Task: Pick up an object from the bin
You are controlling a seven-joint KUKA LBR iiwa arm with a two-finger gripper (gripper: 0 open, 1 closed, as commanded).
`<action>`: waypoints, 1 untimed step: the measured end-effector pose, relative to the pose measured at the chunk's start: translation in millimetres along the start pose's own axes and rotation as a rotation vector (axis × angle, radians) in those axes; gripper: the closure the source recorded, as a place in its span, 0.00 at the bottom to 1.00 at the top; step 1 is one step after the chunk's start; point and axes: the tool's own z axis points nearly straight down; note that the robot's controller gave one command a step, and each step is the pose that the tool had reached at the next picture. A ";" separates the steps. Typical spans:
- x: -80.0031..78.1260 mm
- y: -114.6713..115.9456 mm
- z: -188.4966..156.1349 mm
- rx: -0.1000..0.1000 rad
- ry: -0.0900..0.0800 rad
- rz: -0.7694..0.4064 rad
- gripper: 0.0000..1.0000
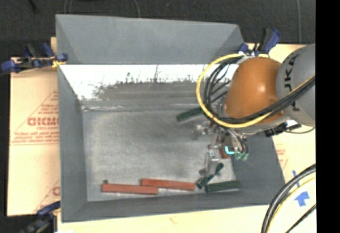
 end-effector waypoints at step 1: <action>-1.1 0.0 -3.6 0.000 -0.006 -0.001 0.00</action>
Offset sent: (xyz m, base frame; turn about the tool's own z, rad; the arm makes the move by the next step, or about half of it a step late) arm -0.0217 -0.0681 -0.0496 -0.3794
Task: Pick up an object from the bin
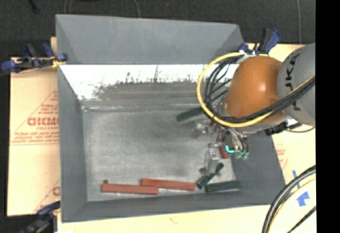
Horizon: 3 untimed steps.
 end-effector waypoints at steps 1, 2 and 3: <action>6.8 -24.1 20.6 -0.001 -0.009 -0.182 0.00; 29.0 -57.8 78.4 0.003 -0.006 -0.388 0.00; 10.5 -77.8 87.1 0.001 -0.003 -0.626 1.00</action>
Offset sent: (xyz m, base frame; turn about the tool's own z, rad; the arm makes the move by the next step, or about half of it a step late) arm -0.0368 -0.0617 -0.0904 -0.3989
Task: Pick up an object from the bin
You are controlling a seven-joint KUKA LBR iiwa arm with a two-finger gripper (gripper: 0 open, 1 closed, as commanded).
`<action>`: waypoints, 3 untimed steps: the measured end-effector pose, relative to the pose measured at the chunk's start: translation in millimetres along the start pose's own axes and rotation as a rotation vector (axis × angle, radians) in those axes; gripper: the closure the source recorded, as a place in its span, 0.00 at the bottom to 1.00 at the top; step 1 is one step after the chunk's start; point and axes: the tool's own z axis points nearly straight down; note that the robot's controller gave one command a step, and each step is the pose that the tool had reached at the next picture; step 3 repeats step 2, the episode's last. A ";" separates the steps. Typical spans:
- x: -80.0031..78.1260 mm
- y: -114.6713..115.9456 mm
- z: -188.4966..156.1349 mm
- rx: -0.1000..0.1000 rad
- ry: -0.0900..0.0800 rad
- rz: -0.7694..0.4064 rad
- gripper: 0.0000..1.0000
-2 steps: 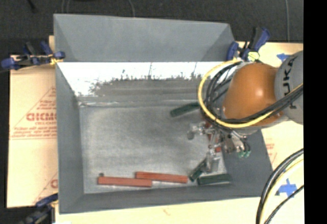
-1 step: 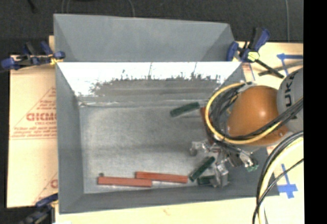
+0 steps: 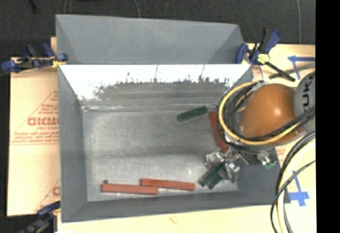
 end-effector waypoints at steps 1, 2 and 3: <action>0.0 0.0 0.0 0.000 0.000 0.000 1.00; 12.2 -23.1 -165.0 0.003 -0.003 0.039 1.00; 12.2 -23.1 -165.0 0.003 -0.003 0.039 1.00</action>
Offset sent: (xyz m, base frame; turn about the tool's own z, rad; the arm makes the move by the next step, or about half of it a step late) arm 0.0007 -0.0245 0.1626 0.0349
